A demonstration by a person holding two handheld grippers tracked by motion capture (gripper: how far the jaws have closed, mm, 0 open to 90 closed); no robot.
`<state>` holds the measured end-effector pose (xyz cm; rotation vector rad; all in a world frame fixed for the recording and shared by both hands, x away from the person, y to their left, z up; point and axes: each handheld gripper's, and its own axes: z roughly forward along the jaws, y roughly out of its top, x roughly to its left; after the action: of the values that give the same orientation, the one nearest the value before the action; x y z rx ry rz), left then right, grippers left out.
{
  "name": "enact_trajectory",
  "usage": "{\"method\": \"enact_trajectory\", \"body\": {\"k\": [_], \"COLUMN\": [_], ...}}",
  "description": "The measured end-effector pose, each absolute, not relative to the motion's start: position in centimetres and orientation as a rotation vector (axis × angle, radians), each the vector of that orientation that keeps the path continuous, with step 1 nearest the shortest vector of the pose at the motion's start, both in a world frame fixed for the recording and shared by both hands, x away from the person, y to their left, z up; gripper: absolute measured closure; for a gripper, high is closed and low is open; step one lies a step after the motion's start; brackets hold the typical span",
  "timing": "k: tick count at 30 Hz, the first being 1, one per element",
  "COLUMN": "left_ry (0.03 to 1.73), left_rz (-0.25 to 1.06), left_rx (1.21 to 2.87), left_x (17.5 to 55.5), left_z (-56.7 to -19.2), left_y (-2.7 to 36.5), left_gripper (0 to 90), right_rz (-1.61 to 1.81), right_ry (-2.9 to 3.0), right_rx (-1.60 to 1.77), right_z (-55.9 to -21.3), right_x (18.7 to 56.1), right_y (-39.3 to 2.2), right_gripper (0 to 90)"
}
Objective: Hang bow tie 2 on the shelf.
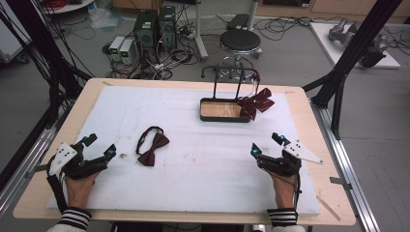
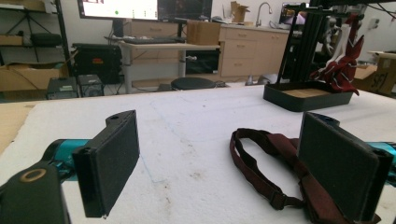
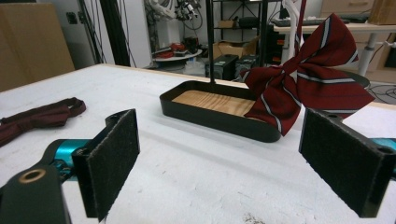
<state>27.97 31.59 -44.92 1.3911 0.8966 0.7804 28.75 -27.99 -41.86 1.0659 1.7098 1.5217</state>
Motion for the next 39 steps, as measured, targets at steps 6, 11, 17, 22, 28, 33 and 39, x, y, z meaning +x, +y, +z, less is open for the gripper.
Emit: {"method": "enact_trajectory", "body": {"k": [6,11,17,22,28,33,39], "left_ry": [0.892,0.894,0.875,0.852,0.811,0.78,0.787], "left_rz": [0.751,0.721,0.676,0.577,0.5,0.417,0.352], "left_rx": [1.43,1.522,1.615,1.715,1.831,1.9,2.009], "left_x": [28.3,28.9,29.8,30.8,32.0,32.9,33.7], "left_z": [-42.9,-40.9,-39.5,-38.9,-38.0,-37.4,-37.9], "left_y": [31.6,31.3,30.4,29.5,27.7,26.5,25.0], "left_gripper": [12.8,12.4,12.5,12.5,12.5,12.5,12.5], "right_rz": [1.531,1.528,1.545,1.551,1.554,1.551,1.543], "right_ry": [1.71,1.711,1.69,1.669,1.658,1.66,1.655], "right_rx": [1.079,1.074,1.083,1.085,1.067,1.054,1.042], "right_z": [-42.1,-42.3,-42.4,-42.6,-42.5,-42.5,-42.8], "right_x": [28.7,28.7,28.5,28.2,28.1,27.9,27.7], "right_y": [-27.8,-27.8,-27.9,-28.1,-28.0,-27.8,-27.7], "right_gripper": [11.5,11.5,11.5,11.5,11.5,11.5,11.5]}}
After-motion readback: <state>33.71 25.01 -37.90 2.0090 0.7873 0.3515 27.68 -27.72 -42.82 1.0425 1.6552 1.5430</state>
